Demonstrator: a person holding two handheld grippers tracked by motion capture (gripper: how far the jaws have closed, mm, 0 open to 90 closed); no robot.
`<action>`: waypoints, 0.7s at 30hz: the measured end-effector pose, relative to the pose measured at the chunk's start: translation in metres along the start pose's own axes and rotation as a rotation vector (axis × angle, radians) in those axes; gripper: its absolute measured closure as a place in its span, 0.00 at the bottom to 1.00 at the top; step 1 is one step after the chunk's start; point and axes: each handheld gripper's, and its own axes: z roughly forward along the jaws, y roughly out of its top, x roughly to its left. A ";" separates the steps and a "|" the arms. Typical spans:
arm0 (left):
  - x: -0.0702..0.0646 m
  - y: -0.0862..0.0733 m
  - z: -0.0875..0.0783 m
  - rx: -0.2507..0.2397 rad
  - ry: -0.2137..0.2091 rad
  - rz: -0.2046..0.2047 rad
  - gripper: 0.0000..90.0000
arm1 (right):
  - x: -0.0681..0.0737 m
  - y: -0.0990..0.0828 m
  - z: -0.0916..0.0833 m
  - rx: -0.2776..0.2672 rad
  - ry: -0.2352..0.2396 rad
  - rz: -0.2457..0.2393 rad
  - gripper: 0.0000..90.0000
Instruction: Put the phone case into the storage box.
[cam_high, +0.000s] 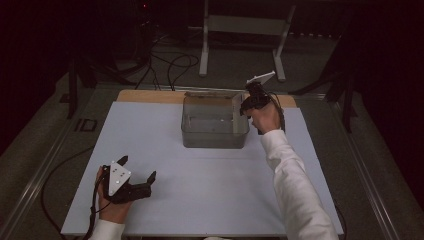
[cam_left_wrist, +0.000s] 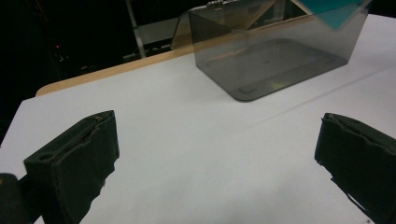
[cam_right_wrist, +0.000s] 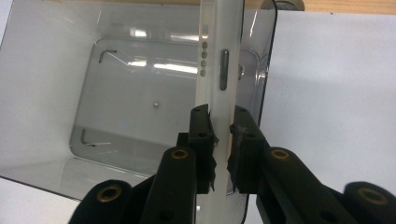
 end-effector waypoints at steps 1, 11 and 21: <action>0.000 0.000 0.000 0.000 0.000 0.000 0.01 | 0.000 0.000 0.000 0.000 0.000 0.000 0.90; 0.000 0.000 0.000 0.001 -0.001 0.003 0.01 | -0.001 0.000 0.007 -0.002 -0.001 0.017 0.90; 0.000 0.000 0.000 0.001 0.000 0.000 0.01 | -0.003 -0.004 0.019 0.018 -0.022 0.022 0.90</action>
